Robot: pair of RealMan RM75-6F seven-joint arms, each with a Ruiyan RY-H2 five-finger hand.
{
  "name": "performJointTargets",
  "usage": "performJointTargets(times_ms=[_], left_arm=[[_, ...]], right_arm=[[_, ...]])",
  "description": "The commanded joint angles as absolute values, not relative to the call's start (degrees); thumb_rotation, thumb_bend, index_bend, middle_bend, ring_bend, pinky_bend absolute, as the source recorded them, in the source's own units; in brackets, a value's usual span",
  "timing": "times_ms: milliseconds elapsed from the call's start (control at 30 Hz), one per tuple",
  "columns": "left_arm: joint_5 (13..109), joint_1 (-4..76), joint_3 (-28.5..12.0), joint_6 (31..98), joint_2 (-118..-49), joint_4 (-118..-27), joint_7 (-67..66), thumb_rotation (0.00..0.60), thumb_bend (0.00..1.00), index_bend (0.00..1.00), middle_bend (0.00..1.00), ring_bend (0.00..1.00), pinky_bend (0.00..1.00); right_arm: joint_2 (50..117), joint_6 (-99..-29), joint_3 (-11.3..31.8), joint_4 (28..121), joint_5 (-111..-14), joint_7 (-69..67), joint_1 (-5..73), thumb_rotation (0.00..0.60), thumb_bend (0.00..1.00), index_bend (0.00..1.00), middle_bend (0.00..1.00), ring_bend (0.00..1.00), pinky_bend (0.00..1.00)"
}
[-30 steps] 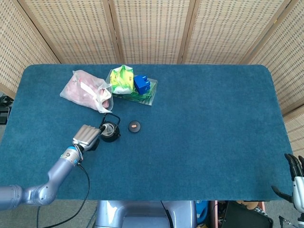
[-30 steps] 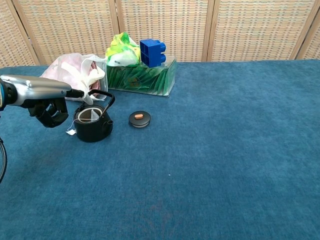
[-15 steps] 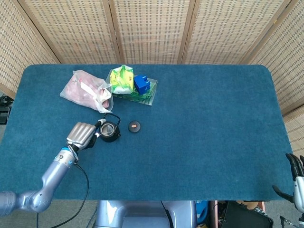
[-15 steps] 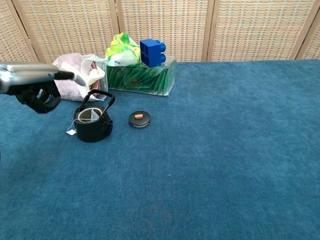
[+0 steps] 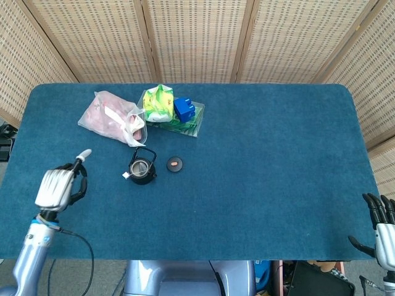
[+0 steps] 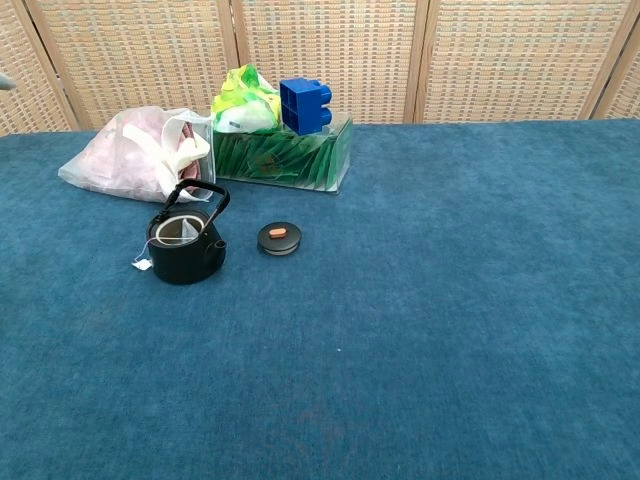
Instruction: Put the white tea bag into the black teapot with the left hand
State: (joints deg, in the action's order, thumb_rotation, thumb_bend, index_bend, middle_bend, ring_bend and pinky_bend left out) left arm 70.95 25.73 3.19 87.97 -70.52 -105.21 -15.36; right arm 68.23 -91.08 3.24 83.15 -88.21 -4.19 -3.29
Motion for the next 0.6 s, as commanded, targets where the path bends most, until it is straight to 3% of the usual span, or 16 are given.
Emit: performJointTargets(times_ms=[33, 267, 600], left_arm=[[76.36, 19.82, 6.34, 94.12, -71.03, -102.76, -11.85, 0.600, 0.54, 0.10, 0.35, 0.24, 0.30], [79.51, 14.06, 8.79, 96.66, -70.05, -102.39, -10.70, 0.600, 0.53, 0.10, 0.30, 0.21, 0.21], [82.14, 9.75, 8.01, 98.00, -69.50, -102.34, -9.92, 0.600, 0.53, 0.10, 0.29, 0.21, 0.20]], right_arm=[[67.95, -90.90, 2.99, 83.87, -89.08, -3.49, -2.75, 0.600, 0.12, 0.11, 0.17, 0.03, 0.10], [67.85, -90.08, 2.60, 85.01, -90.22, -2.56, -1.73, 0.600, 0.12, 0.11, 0.17, 0.03, 0.10], [67.92, -89.97, 2.15, 86.03, -91.53, -1.56, -0.94, 0.600, 0.12, 0.11, 0.17, 0.03, 0.10]])
